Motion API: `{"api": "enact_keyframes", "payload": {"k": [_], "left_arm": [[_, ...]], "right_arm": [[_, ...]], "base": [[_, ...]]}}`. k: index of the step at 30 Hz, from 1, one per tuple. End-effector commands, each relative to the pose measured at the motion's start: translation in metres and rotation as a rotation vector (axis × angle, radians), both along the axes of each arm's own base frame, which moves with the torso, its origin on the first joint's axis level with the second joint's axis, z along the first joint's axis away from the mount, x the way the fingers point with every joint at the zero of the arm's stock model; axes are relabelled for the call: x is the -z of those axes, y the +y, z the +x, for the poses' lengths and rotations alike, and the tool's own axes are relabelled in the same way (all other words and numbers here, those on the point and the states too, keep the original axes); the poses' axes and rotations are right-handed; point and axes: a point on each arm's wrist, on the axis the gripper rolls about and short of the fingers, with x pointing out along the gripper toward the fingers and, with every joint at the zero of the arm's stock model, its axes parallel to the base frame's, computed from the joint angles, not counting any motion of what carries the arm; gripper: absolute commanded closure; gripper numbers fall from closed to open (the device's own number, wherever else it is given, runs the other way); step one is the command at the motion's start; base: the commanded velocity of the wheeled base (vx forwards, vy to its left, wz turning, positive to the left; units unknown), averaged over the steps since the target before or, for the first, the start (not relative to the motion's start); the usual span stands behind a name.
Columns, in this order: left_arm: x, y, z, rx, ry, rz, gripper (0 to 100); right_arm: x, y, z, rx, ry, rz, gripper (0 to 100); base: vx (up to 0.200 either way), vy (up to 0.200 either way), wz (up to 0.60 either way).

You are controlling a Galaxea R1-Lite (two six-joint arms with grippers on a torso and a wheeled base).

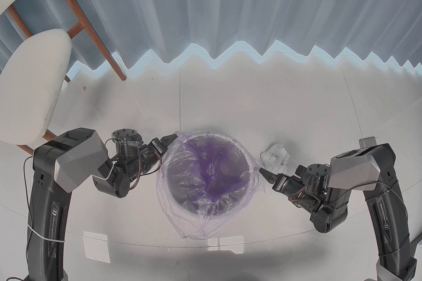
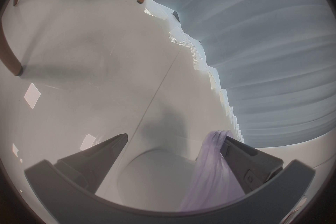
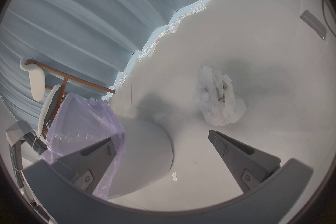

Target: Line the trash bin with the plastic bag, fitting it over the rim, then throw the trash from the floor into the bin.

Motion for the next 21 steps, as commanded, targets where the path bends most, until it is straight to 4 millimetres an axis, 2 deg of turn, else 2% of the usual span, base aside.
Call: {"api": "enact_keyframes", "payload": {"k": [1,4,8,11,12,16,17,21], "left_arm": [[0.015,-0.001,-0.001,0.002,0.028,0.011,0],[0.023,-0.004,-0.002,0.005,0.008,0.010,0],[0.020,-0.003,-0.007,0.004,-0.002,0.003,0],[0.004,-0.001,-0.014,0.002,-0.024,-0.003,0],[-0.013,0.003,-0.023,0.001,-0.034,-0.009,0],[-0.034,0.011,-0.043,-0.004,-0.027,-0.010,0],[-0.046,0.014,-0.054,-0.009,-0.039,-0.013,0],[-0.062,0.016,-0.077,-0.008,-0.084,-0.028,0]], "right_arm": [[0.002,-0.001,0.001,0.001,-0.011,0.003,0],[0.003,-0.001,0.001,0.003,-0.008,0.004,0],[0.002,-0.001,0.001,0.004,-0.008,0.007,0],[0.001,-0.001,0.000,0.005,-0.009,0.009,0],[0.000,-0.001,0.000,0.005,-0.009,0.009,0],[-0.004,-0.009,0.002,0.024,-0.019,0.014,0],[-0.006,-0.012,0.003,0.028,-0.025,0.015,0],[-0.009,-0.012,0.002,0.030,-0.024,0.023,0]], "base": [[0.000,0.000,0.00],[0.000,0.000,0.00],[0.000,0.000,0.00],[0.000,0.000,0.00],[0.000,0.000,0.00],[0.000,0.000,0.00],[0.000,0.000,0.00],[0.000,0.000,0.00]]}}
